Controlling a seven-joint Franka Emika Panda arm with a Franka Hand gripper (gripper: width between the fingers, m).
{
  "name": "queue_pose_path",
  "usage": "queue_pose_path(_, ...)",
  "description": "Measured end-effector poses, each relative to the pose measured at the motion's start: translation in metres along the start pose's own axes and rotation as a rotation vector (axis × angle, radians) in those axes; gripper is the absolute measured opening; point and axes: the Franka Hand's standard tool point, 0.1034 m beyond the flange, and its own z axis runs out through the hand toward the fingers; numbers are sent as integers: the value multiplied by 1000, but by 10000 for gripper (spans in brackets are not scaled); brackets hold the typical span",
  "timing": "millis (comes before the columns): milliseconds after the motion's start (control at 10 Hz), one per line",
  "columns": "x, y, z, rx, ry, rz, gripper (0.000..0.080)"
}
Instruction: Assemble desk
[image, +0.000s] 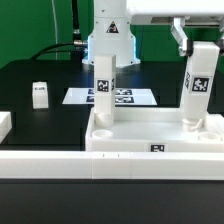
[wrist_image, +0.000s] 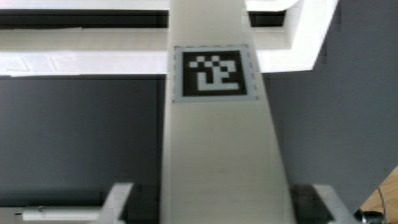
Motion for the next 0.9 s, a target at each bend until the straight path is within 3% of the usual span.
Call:
queue_pose_path(200, -4, -19, -1, 20, 13, 56, 290)
queue_pose_path(500, -3, -17, 0, 16, 31, 53, 290)
queue_pose_path(900, -11, -30, 1, 24, 50, 40, 290)
